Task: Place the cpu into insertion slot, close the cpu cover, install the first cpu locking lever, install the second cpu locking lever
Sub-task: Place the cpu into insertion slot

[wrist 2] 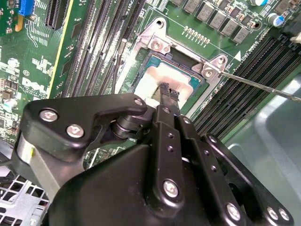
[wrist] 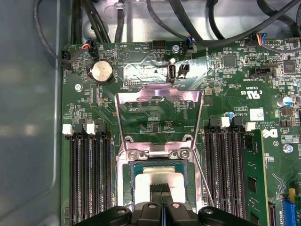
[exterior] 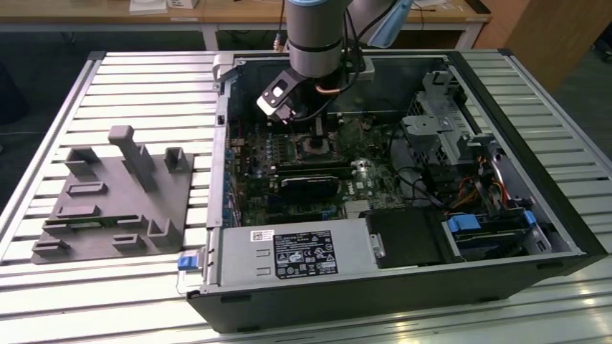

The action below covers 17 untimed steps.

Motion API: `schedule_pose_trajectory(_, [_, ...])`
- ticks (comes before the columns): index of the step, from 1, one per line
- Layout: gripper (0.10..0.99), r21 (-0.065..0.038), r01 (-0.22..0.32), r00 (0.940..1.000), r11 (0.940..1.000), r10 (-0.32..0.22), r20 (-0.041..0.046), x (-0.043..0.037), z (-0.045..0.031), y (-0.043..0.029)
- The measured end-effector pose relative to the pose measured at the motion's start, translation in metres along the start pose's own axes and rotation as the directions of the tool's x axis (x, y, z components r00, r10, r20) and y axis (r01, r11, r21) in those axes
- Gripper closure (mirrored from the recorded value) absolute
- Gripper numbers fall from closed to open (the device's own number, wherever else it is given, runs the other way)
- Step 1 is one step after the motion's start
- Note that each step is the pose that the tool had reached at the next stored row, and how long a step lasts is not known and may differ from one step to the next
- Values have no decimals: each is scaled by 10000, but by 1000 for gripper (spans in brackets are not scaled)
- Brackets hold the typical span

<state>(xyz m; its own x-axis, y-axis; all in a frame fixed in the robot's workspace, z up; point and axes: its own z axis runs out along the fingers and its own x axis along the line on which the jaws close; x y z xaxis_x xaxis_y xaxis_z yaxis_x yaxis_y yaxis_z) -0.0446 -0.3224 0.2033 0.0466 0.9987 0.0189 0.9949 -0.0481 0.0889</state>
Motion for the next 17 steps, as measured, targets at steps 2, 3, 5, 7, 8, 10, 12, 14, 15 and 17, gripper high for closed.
schedule_pose_trajectory(2, [980, 0, -1, 10000, 10000, 1, 0, 0, 1, 0])
schedule_pose_trajectory(3, [980, -1, -1, 10000, 10000, 1, -1, 0, 2, 0])
schedule_pose_trajectory(5, [980, -2, -2, 10000, 10000, 2, -3, 0, 10, -1])
schedule_pose_trajectory(7, [980, -1, -4, 10000, 10000, 4, -1, 0, 19, -2])
schedule_pose_trajectory(8, [980, 0, -4, 10000, 10000, 4, 0, 0, 23, -2])
schedule_pose_trajectory(10, [980, 1, -4, 10000, 10000, 4, 1, -1, 27, -3])
schedule_pose_trajectory(12, [980, 0, -4, 10000, 10000, 4, 0, 0, 36, -3])
schedule_pose_trajectory(14, [980, 5, -3, 10000, 10000, 3, 9, -2, 43, -5])
schedule_pose_trajectory(15, [980, 4, -4, 10000, 10000, 4, 8, -2, 45, -5])
schedule_pose_trajectory(17, [980, 2, -4, 10000, 10000, 4, 3, -1, 48, -5])
